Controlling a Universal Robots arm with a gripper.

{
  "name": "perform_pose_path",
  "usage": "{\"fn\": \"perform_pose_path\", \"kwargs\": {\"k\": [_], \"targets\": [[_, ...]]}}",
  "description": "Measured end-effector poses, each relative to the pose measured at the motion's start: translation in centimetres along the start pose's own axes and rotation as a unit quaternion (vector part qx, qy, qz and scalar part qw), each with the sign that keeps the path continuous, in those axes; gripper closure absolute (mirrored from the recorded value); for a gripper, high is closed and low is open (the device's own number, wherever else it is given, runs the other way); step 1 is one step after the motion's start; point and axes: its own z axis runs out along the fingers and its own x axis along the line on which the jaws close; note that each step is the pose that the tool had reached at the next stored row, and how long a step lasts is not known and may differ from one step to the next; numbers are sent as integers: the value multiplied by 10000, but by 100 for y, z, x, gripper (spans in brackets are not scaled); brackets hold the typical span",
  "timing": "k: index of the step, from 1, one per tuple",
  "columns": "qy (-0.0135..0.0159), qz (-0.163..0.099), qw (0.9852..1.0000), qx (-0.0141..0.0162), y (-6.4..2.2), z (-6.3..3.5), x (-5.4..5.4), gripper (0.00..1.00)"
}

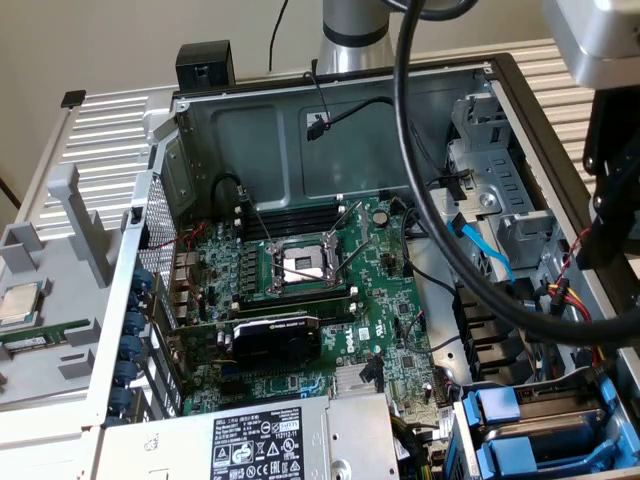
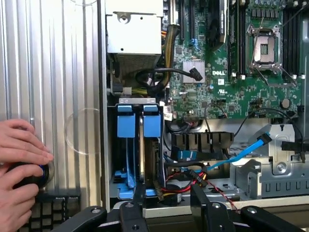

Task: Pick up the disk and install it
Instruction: 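Insert the first disk wire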

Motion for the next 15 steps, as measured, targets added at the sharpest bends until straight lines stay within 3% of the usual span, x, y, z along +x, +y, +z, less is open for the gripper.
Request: {"fn": "perform_pose_path", "kwargs": {"k": [3, 4, 5, 7, 15], "targets": [[-19, -138, 9997, 211, 0, -3, 0, 51], [-59, -158, 9995, 251, 0, -3, 1, 51], [-110, -167, 9995, 263, -1, 0, 6, 51], [-167, -185, 9993, 262, 1, 11, 19, 51], [-198, -598, 9977, 234, 2, 84, 44, 51]]}}
